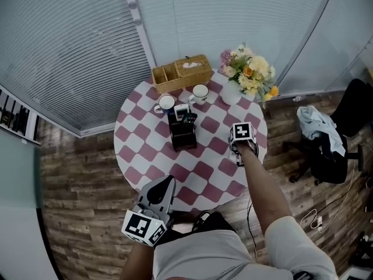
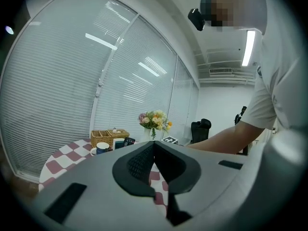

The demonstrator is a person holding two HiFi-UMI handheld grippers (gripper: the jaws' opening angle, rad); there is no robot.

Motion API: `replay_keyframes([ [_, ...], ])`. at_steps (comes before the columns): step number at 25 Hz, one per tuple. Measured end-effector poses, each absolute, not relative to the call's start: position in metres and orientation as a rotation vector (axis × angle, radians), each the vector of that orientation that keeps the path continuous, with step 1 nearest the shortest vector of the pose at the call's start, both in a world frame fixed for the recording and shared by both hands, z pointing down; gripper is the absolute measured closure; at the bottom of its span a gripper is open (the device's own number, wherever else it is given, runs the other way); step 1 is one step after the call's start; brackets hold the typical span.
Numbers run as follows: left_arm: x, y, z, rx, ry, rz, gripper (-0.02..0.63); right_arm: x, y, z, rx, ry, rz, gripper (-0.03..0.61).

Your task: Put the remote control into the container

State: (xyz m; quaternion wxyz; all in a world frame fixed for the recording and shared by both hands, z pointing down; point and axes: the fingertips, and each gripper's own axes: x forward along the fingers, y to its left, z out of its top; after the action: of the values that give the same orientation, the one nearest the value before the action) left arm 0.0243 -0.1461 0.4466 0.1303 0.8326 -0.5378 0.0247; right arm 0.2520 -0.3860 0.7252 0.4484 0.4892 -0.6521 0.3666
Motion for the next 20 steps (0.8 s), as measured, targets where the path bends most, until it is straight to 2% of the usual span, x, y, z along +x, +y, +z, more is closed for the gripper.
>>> replay_keyframes([
  [8, 0.012, -0.14, 0.451, 2.396, -1.57, 0.074, 0.605, 0.253, -0.378, 0.746, 1.238, -1.617, 0.906, 0.304],
  [20, 0.01, -0.14, 0.452, 2.435, -1.467, 0.042, 0.605, 0.238, -0.353, 0.617, 1.45, -2.061, 0.809, 0.333],
])
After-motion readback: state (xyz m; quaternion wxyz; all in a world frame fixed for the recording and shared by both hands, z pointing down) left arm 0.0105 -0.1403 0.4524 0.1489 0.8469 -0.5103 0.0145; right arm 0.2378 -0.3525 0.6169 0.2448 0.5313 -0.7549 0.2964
